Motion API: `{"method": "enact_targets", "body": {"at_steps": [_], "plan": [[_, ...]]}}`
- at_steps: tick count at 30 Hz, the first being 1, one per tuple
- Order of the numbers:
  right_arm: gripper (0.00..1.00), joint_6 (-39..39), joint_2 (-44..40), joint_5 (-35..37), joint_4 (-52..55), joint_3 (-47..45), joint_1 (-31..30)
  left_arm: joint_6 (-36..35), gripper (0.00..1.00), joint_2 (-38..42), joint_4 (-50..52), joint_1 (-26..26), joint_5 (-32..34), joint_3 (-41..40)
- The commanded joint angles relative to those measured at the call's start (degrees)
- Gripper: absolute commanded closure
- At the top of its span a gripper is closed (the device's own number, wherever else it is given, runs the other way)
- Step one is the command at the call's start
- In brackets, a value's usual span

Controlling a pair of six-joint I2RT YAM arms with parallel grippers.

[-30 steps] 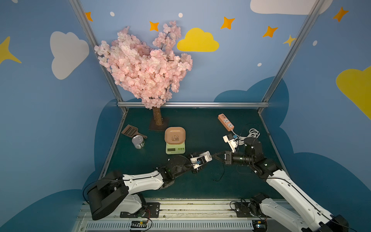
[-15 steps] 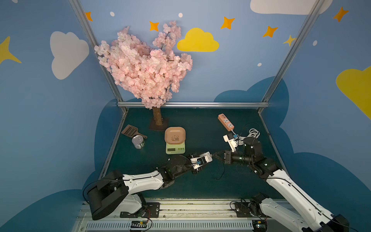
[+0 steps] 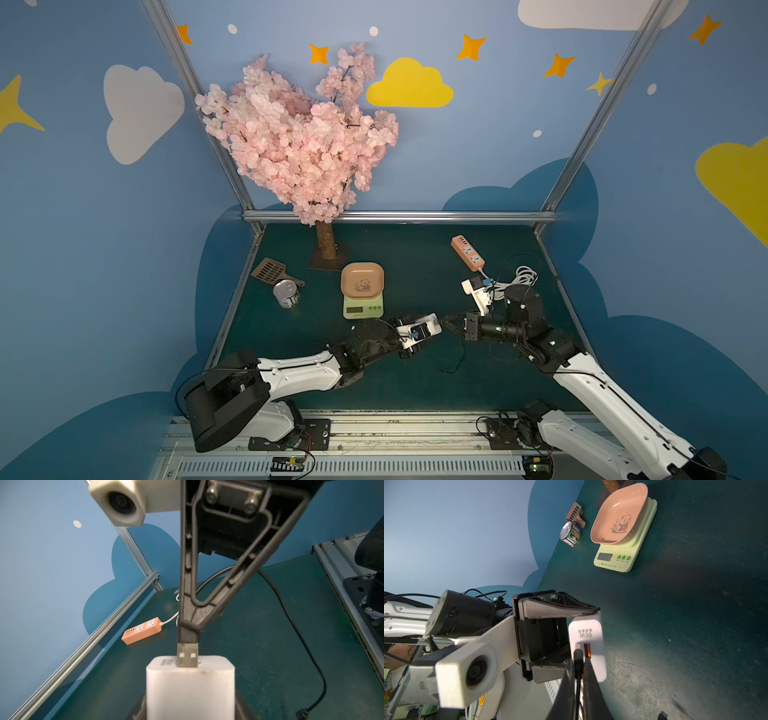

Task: Charge the electronic scale
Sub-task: Insert the charging cable into the plug.

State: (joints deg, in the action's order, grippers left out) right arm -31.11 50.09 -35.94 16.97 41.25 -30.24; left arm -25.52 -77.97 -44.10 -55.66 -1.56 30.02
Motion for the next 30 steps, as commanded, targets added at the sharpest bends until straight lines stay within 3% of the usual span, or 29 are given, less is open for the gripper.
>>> {"method": "enact_targets", "body": {"at_steps": [1,16,30], "plan": [[1.0,0.79,-0.6,1.91,2.56,1.07,-0.5,-0.08,0.75,0.01,-2.91,-0.24,-0.02,1.82],[1.0,0.04,-0.61,4.08,2.45,0.9,-1.22,0.47,0.75,0.28,-2.84,-0.24,-3.18,1.45],[1.0,-1.06,-1.3,5.74,4.56,1.22,-1.75,0.23,0.75,-0.99,-3.18,-0.24,-0.5,2.41]]}}
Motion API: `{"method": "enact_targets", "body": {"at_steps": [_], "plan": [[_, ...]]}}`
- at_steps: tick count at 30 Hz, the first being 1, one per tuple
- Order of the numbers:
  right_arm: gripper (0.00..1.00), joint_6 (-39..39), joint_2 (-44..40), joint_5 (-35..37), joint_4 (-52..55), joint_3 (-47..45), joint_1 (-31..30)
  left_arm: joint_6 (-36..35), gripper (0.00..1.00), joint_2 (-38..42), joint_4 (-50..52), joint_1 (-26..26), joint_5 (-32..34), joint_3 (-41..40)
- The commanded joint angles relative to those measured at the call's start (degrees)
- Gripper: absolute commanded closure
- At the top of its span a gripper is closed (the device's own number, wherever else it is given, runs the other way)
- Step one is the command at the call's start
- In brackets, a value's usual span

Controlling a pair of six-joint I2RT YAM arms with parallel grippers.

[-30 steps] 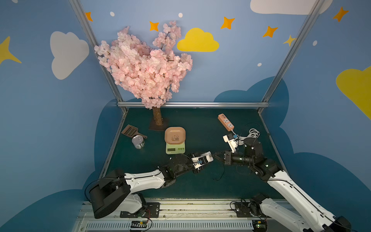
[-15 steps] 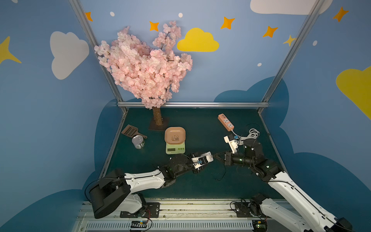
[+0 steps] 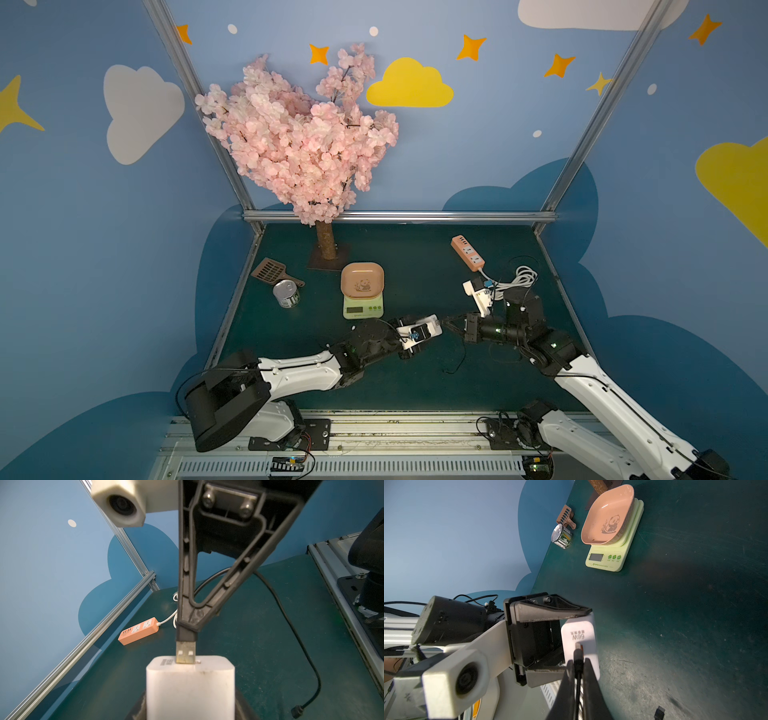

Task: Charge the electronic scale
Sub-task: Insert the charging cable into the plug.

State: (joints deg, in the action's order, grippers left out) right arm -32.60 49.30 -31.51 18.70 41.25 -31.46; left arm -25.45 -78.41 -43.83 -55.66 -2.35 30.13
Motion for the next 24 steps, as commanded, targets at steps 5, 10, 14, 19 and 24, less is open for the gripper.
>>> {"method": "enact_targets", "body": {"at_steps": [5,10,14,19,24], "plan": [[1.0,0.68,-0.61,2.5,3.43,1.02,-0.78,0.22,0.75,-0.69,-3.41,-0.23,-0.37,2.57],[1.0,0.61,-0.52,2.83,3.83,1.38,-1.39,0.24,0.75,-0.87,-3.28,-0.24,0.15,2.79],[1.0,1.47,-0.34,5.28,6.6,2.75,-2.36,-0.03,0.75,-1.44,-2.93,-0.24,0.66,3.4],[1.0,1.93,-0.17,6.86,8.57,3.65,-3.33,-0.64,0.75,-1.68,-2.48,-0.28,0.4,3.8],[1.0,2.25,0.35,7.25,8.25,3.82,-4.33,-1.5,0.75,-1.66,-2.37,-0.26,-0.46,4.06]]}}
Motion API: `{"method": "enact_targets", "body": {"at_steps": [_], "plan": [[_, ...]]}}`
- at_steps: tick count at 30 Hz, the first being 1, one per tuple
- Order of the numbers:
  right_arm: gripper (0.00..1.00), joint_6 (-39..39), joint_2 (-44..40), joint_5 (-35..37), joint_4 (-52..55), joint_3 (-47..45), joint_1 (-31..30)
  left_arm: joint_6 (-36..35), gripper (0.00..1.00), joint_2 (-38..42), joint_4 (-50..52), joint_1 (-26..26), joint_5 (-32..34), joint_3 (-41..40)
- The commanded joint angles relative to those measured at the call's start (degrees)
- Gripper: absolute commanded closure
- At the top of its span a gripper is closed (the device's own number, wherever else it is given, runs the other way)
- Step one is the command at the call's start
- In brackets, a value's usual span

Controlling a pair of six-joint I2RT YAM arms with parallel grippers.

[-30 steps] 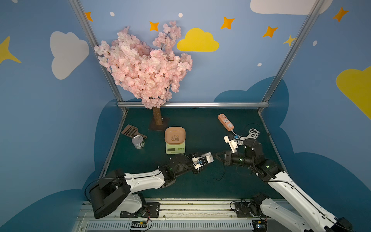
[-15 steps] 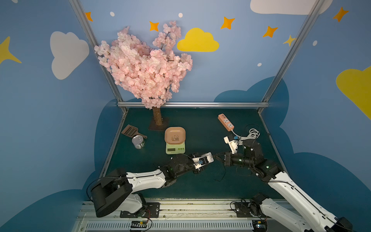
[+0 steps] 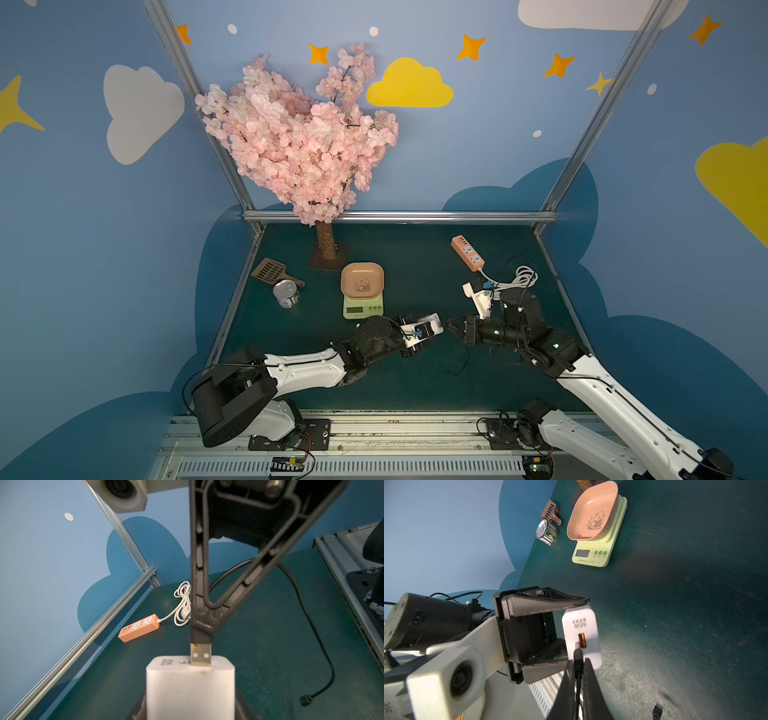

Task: Charge the electronic scale
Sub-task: Insert the charging cable into the plug.

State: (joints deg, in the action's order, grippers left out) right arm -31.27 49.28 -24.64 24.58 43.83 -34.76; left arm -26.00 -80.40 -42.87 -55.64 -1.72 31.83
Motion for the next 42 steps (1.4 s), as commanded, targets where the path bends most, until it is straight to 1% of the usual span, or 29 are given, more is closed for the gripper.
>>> {"method": "enact_targets", "body": {"at_steps": [1,6,12,19,35,42], "plan": [[1.0,1.15,0.6,0.44,2.45,1.38,-1.19,-1.19,0.75,0.36,-3.27,-0.28,-1.17,2.35],[1.0,1.65,0.83,1.68,2.81,1.61,-1.58,-1.16,0.76,0.99,-3.0,-0.26,-2.1,2.04],[1.0,1.66,-0.29,2.21,0.44,1.21,-1.54,-1.07,0.76,1.38,-2.96,-0.35,-4.06,1.34],[1.0,1.38,-0.41,2.67,0.04,1.23,-1.56,-0.75,0.76,1.55,-3.0,-0.43,-4.68,0.95],[1.0,0.9,-1.11,2.56,2.57,0.64,-1.55,-0.85,0.76,0.82,-3.09,-0.44,-1.66,2.0],[1.0,0.83,-1.55,3.42,4.04,1.16,-1.56,-0.89,0.76,0.51,-3.38,-0.45,-1.44,2.36]]}}
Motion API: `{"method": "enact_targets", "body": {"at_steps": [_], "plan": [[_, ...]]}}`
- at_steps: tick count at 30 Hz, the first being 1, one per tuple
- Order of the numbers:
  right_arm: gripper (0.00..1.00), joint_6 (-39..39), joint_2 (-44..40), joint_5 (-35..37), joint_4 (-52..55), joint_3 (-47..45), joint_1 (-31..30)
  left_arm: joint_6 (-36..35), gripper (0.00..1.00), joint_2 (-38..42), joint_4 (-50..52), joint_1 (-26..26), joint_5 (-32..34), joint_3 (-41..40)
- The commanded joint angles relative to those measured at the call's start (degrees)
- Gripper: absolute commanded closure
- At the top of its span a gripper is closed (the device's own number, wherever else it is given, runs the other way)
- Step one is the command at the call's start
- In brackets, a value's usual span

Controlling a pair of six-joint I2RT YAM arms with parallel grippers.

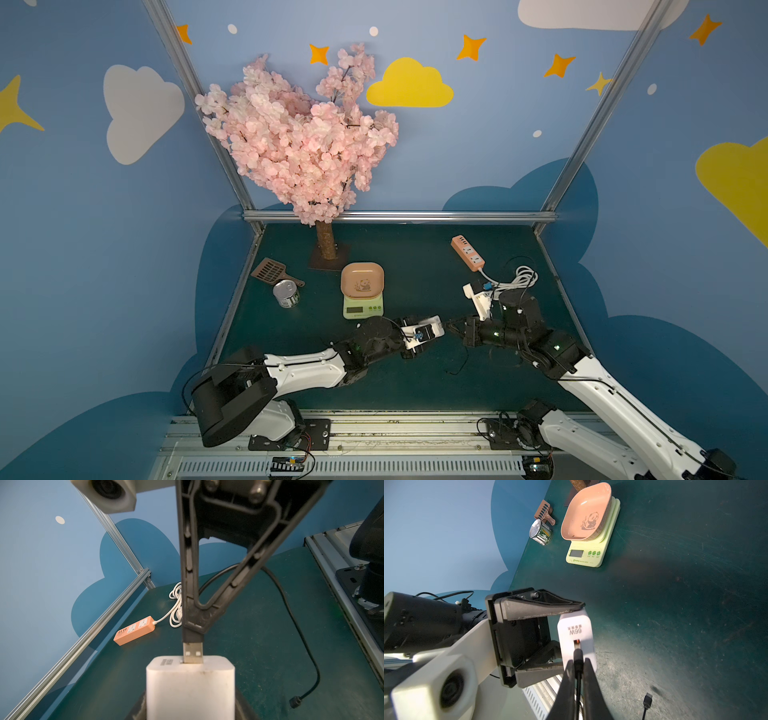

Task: Charge the electronic scale
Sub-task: Insert the charging cable into the plug.

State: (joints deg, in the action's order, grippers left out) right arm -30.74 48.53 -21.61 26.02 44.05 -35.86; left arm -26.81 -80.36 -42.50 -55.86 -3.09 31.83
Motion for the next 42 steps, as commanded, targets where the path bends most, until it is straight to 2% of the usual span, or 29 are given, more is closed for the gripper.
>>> {"method": "enact_targets", "body": {"at_steps": [1,10,28,42], "plan": [[1.0,0.41,-0.87,0.22,2.5,0.9,-0.5,-0.09,0.76,0.46,-3.8,-0.22,-0.23,2.37],[1.0,0.32,0.3,-2.39,-0.82,0.52,-0.44,-0.24,0.76,0.51,-3.6,-0.46,-3.22,2.0],[1.0,2.71,1.43,0.08,0.2,1.48,-0.44,-0.88,0.76,1.21,-3.11,-0.48,-5.71,1.72],[1.0,0.17,3.84,-4.09,-5.2,-1.83,-0.62,0.88,0.76,0.8,-3.38,-0.48,-3.02,3.47]]}}
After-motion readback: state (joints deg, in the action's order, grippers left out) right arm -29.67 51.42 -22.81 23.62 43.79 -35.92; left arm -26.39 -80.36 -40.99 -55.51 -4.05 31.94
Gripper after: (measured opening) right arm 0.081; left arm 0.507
